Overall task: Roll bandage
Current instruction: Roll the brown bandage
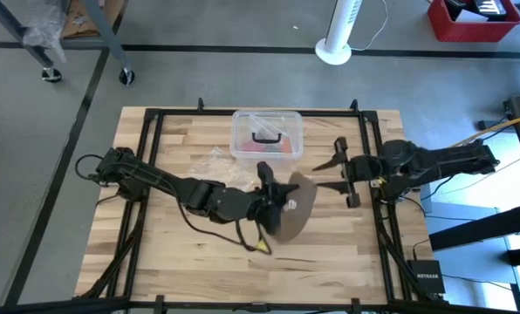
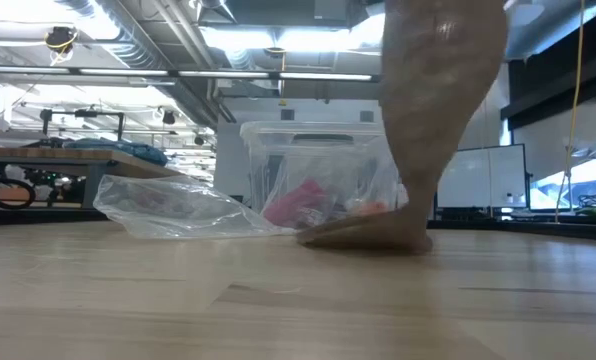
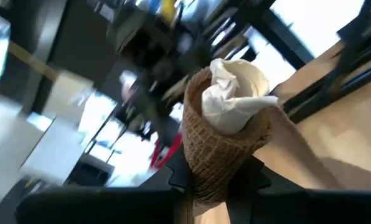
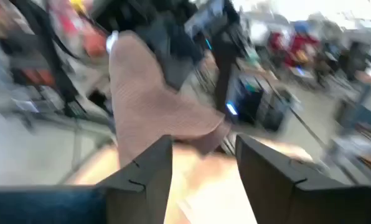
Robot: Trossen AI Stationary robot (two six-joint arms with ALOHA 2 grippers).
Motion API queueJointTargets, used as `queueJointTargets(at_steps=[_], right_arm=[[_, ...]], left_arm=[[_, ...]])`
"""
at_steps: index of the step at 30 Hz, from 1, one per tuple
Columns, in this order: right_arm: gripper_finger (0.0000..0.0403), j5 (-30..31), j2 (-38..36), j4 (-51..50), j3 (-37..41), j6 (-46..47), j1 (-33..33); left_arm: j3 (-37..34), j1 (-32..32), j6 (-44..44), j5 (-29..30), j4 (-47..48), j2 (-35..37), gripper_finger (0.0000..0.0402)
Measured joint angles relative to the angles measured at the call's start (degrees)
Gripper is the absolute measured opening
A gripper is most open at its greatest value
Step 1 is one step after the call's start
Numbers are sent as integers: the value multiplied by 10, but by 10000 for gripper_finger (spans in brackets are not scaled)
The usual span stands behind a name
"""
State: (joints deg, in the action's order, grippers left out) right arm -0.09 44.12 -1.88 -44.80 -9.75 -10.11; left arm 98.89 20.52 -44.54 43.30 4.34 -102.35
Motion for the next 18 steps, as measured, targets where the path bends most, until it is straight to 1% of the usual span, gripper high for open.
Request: queueJointTargets(at_steps=[2, 4, 7, 10, 12, 13, 15, 18], right_arm=[[186, 30, 3, -79, -41, -13, 0], [187, 41, 5, -147, -83, -15, 0], [187, 39, 9, -202, -129, -9, 0], [188, 17, 26, -207, -143, -7, -7], [188, 20, 42, -211, -142, -9, -27], [188, 35, 53, -209, -142, -14, -38], [188, 84, 80, -207, -142, -39, -59], [188, 170, 127, -187, -142, -79, -84]], left_arm=[[0, -7, 12, 39, 13, 0, 49], [0, -17, 43, 69, 37, 0, 51], [0, -41, 121, 79, 93, 0, 49], [0, -71, 223, 76, 167, 0, 45], [0, -92, 298, 44, 217, 0, 45], [0, -101, 331, 24, 236, 0, 46], [0, -118, 377, -17, 263, 0, 46], [4, -133, 409, -68, 294, -1, 45]])
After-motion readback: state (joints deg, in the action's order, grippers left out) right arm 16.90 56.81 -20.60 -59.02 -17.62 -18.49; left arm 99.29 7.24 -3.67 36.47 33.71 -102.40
